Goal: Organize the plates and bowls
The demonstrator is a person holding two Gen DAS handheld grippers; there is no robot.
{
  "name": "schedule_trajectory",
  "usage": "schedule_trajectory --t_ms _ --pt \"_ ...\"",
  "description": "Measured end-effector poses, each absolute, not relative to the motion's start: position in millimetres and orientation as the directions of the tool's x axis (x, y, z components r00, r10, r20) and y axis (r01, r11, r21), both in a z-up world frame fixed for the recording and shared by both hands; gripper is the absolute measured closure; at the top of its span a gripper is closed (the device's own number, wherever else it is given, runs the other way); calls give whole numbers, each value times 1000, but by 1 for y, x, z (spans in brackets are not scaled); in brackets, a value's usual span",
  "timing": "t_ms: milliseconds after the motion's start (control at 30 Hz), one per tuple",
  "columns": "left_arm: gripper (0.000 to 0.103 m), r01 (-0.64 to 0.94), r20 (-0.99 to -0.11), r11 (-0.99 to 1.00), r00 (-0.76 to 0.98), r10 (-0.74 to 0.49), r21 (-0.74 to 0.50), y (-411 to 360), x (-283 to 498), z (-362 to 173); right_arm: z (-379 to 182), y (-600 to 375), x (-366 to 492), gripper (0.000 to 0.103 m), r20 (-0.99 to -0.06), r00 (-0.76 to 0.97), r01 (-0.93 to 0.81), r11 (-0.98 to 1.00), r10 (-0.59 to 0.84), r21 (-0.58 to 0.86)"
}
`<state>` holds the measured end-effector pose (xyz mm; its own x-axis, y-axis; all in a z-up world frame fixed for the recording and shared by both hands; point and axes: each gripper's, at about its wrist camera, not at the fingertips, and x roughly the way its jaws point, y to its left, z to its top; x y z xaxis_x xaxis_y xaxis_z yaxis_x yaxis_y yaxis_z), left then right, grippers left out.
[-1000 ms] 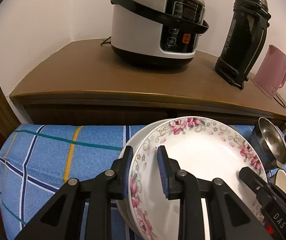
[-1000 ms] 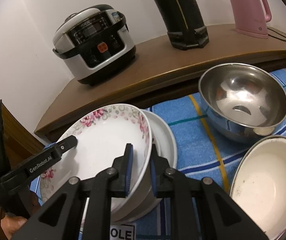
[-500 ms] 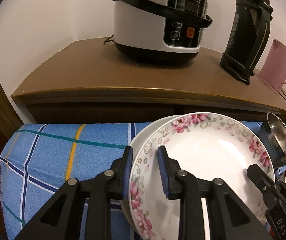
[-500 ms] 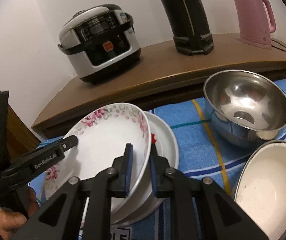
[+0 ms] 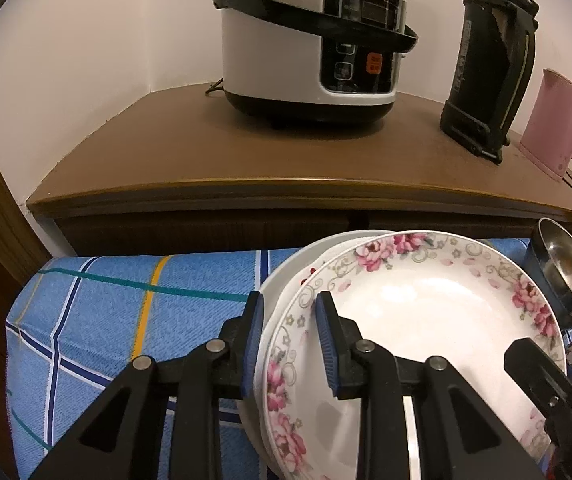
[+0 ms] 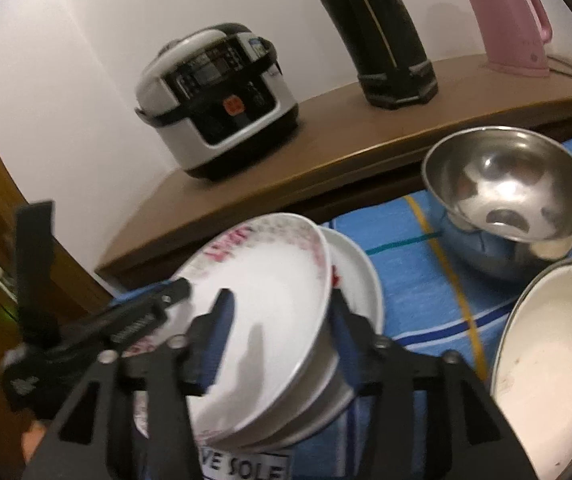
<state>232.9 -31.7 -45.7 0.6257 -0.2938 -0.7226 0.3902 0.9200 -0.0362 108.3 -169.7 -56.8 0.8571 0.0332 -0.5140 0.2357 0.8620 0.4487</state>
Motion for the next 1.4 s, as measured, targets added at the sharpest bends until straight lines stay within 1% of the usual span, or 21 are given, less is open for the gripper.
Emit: schedule_trajectory --t_ms 100,267,467,500,533,600,700,800,967,1067,1133,1233,1400 --pt "74 391 -722 920 626 -294 -37 -31 233 -46 -56 -170 105 51 -509 860 235 858 35 456" --pt "70 392 -718 920 636 -282 -15 -33 232 -47 -54 -168 101 51 -512 858 236 863 31 447" --pt "70 391 -716 920 642 -275 -3 -35 230 -47 -53 -168 96 51 -523 852 240 858 39 455" --pt "70 390 -716 921 643 -273 0 -35 230 -47 -52 -168 95 50 -531 847 251 859 28 447" --pt "70 387 -718 922 644 -265 7 -36 230 -48 -51 -167 94 45 -541 841 270 862 6 429" --pt "70 386 -719 922 644 -260 14 -36 230 -48 -49 -165 91 41 -539 842 279 867 -15 412" --pt "70 386 -720 922 644 -260 12 -36 230 -48 -47 -162 90 40 -540 841 282 877 -31 389" --pt "70 387 -718 922 646 -259 16 -36 230 -48 -48 -163 87 40 -542 840 287 871 -28 399" --pt "70 392 -671 920 683 -287 5 -29 222 -36 -41 -158 74 40 -515 855 292 882 -66 370" --pt "70 350 -618 936 744 -256 34 -21 215 -28 -35 -152 64 38 -489 869 280 896 -84 344" --pt "70 331 -603 942 762 -236 50 -18 213 -27 -32 -148 60 36 -480 872 273 907 -92 321" --pt "70 300 -598 952 775 -205 62 -11 207 -28 -28 -144 51 35 -472 877 256 917 -88 304" --pt "70 245 -614 969 768 -179 24 6 193 -32 -20 -141 36 33 -458 885 236 929 -84 285"
